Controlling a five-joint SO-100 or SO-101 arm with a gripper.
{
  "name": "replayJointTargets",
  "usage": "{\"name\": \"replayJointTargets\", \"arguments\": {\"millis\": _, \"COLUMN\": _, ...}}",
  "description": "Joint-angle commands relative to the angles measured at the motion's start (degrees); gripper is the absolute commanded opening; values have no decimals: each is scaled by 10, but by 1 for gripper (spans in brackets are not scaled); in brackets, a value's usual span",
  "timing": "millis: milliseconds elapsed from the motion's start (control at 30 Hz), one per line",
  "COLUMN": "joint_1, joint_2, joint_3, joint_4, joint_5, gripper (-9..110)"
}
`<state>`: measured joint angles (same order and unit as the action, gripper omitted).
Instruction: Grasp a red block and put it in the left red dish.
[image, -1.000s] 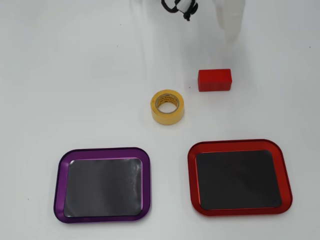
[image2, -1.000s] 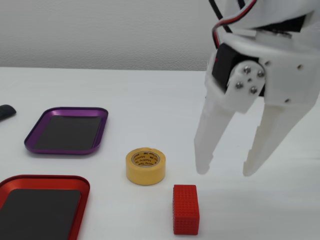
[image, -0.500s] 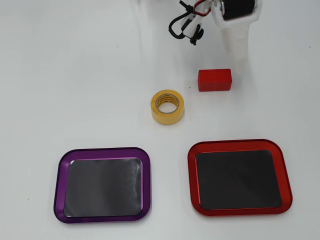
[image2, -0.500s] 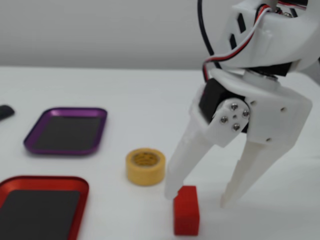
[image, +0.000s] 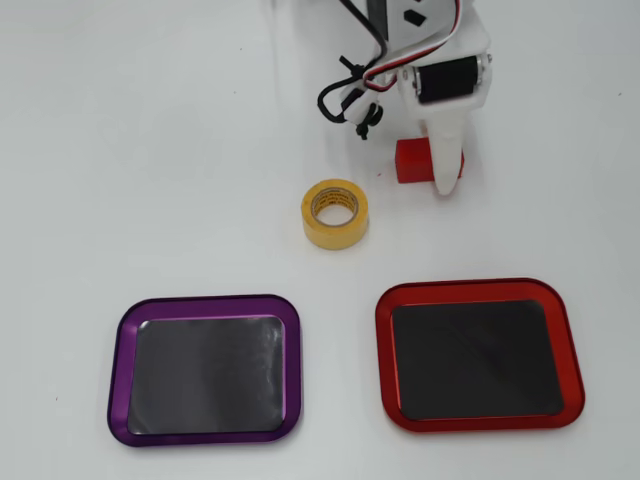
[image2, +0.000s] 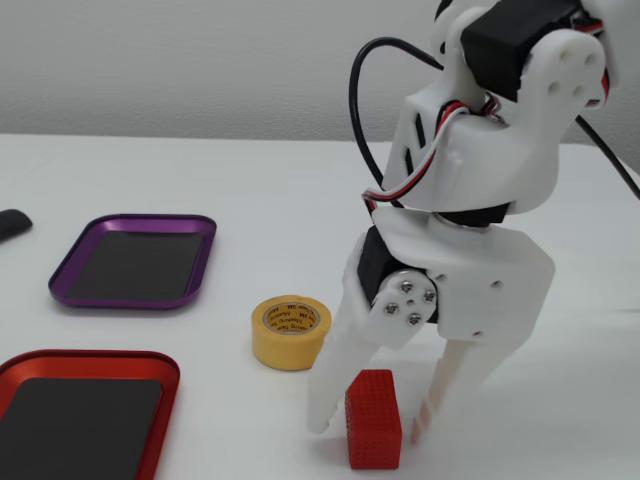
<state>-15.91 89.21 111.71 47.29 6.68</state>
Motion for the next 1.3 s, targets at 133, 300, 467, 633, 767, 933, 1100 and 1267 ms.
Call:
{"name": "replayJointTargets", "arguments": {"millis": 133, "joint_1": 5, "joint_2": -2, "joint_3": -6, "joint_4": -4, "joint_5": -42, "gripper": 15}}
{"name": "replayJointTargets", "arguments": {"millis": 300, "joint_1": 0, "joint_2": 3, "joint_3": -7, "joint_4": 3, "joint_5": -47, "gripper": -1}}
{"name": "replayJointTargets", "arguments": {"millis": 467, "joint_1": -4, "joint_2": 39, "joint_3": -26, "joint_4": 35, "joint_5": -47, "gripper": -1}}
{"name": "replayJointTargets", "arguments": {"millis": 633, "joint_1": -34, "joint_2": 179, "joint_3": -64, "joint_4": 55, "joint_5": -47, "gripper": -1}}
{"name": "replayJointTargets", "arguments": {"millis": 767, "joint_1": -65, "joint_2": 287, "joint_3": -71, "joint_4": -1, "joint_5": -79, "gripper": -1}}
{"name": "replayJointTargets", "arguments": {"millis": 933, "joint_1": -62, "joint_2": 350, "joint_3": -21, "joint_4": -144, "joint_5": -161, "gripper": -1}}
{"name": "replayJointTargets", "arguments": {"millis": 1100, "joint_1": -38, "joint_2": 290, "joint_3": 49, "joint_4": -330, "joint_5": -216, "gripper": -1}}
{"name": "replayJointTargets", "arguments": {"millis": 1267, "joint_1": 26, "joint_2": 139, "joint_3": 1, "joint_4": -427, "joint_5": -219, "gripper": -1}}
